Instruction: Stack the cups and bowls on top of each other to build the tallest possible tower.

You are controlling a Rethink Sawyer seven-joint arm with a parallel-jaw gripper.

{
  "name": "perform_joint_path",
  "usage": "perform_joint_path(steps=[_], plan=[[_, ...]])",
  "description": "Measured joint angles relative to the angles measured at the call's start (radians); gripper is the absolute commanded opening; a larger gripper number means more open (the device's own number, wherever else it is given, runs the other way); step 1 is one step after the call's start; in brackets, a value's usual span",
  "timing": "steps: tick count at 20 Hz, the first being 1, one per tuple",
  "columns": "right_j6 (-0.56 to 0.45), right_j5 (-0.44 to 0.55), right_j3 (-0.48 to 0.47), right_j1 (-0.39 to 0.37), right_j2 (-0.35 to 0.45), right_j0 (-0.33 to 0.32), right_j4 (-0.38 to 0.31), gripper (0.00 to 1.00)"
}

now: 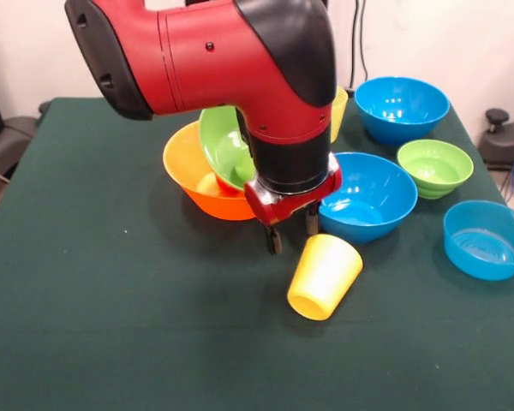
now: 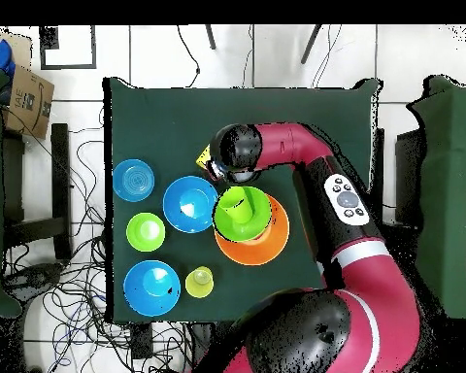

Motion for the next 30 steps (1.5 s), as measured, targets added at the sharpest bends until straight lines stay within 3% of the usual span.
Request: perform_joint_path(steps=[30], plan=[[0.0,-0.008,0.004,0.016,0.0,0.002,0.058,1.0]])
